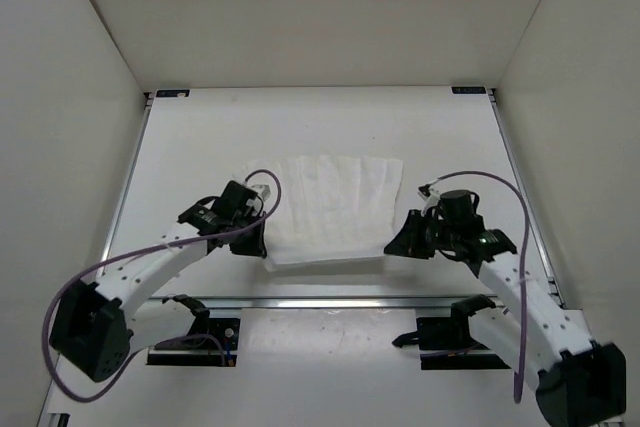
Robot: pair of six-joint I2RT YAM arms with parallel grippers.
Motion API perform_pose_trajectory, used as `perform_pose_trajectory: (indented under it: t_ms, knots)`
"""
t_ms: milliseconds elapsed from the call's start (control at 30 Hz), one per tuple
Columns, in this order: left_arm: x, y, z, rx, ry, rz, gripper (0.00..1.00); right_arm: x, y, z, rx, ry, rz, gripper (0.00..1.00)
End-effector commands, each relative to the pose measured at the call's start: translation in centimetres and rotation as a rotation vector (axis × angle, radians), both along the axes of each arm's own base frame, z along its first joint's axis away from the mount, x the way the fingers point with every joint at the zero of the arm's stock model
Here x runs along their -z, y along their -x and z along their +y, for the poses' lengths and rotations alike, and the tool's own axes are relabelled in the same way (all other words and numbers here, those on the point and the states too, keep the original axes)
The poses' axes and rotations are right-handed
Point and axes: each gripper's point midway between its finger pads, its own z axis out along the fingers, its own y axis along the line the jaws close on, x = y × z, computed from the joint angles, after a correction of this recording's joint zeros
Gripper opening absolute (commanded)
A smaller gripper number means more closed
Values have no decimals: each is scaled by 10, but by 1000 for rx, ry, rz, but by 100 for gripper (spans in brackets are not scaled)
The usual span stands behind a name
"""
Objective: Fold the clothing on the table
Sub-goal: Fold the skirt
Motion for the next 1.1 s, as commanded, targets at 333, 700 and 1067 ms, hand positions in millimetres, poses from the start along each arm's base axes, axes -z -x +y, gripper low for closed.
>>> perform_pose_trajectory:
  t_ms: [333,700,1067]
  knots:
    - [-112,17,23,-88,179,-201,0,-81,48,-15,13,-118,-157,0]
    - [-86,-39,38,-97,87,-183,0,-80,2,-15,42,-191,-114,0]
    - [-52,-142,12,-154,124,-102,8,-48,-103,-18,142,-171,-75,0]
